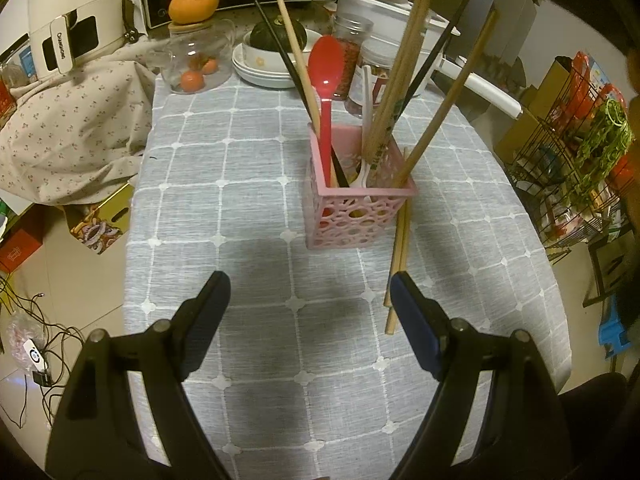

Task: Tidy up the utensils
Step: 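Lower the wooden chopstick into the pink basket and open the right tool, then move the right tool to the pair of wooden chopsticks on the cloth and grasp one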

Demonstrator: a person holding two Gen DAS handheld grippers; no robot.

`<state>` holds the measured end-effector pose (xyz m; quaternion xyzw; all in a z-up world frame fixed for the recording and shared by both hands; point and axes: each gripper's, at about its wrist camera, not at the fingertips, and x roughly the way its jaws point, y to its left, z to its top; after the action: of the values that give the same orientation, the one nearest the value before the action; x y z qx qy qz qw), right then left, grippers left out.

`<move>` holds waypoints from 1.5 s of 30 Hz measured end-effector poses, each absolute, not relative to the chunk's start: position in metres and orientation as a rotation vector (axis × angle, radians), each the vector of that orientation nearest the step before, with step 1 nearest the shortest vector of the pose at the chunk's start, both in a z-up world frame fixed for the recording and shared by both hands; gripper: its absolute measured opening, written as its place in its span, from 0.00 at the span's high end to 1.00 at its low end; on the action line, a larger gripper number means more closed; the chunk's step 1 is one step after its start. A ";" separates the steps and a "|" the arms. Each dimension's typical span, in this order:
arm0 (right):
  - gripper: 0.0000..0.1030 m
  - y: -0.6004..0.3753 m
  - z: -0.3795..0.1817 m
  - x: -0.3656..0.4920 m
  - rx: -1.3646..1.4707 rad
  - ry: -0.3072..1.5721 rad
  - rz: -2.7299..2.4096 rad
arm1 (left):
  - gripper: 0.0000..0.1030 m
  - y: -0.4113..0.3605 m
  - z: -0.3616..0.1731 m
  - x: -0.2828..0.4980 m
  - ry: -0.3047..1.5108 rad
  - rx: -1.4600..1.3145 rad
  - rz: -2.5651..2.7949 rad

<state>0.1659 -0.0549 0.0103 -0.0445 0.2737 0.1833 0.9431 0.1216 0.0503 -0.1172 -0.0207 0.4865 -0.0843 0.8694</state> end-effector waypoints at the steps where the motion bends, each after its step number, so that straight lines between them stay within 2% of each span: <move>1: 0.95 -0.054 0.006 0.168 -0.095 0.562 0.370 | 0.20 0.050 -0.117 0.121 1.016 -0.045 -0.175; 13: 0.93 -0.057 -0.022 0.185 -0.028 0.620 0.361 | 0.20 0.052 -0.113 0.119 1.005 -0.066 -0.174; 15: 0.81 -0.060 -0.019 0.184 -0.004 0.625 0.371 | 0.20 0.053 -0.112 0.119 1.000 -0.067 -0.172; 18: 0.74 -0.066 -0.007 0.176 0.017 0.606 0.386 | 0.20 0.053 -0.111 0.119 0.993 -0.066 -0.171; 21: 0.53 -0.073 0.011 0.164 0.036 0.567 0.400 | 0.20 0.052 -0.111 0.118 0.988 -0.064 -0.171; 24: 0.36 -0.087 0.031 0.151 0.066 0.515 0.407 | 0.20 0.051 -0.110 0.117 0.981 -0.057 -0.169; 30: 0.14 -0.127 0.044 0.128 0.076 0.481 0.356 | 0.19 0.051 -0.109 0.114 0.966 -0.059 -0.163; 33: 0.10 -0.149 0.026 0.126 0.069 0.516 0.306 | 0.17 0.052 -0.111 0.115 0.961 -0.069 -0.150; 45: 0.10 -0.182 -0.099 0.156 0.043 0.740 0.179 | 0.16 0.054 -0.128 0.126 1.010 -0.087 -0.111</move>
<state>0.1555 -0.1823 -0.0993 0.0209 0.3610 0.0874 0.9282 0.1258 0.0543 -0.1280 -0.0418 0.4832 -0.0534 0.8729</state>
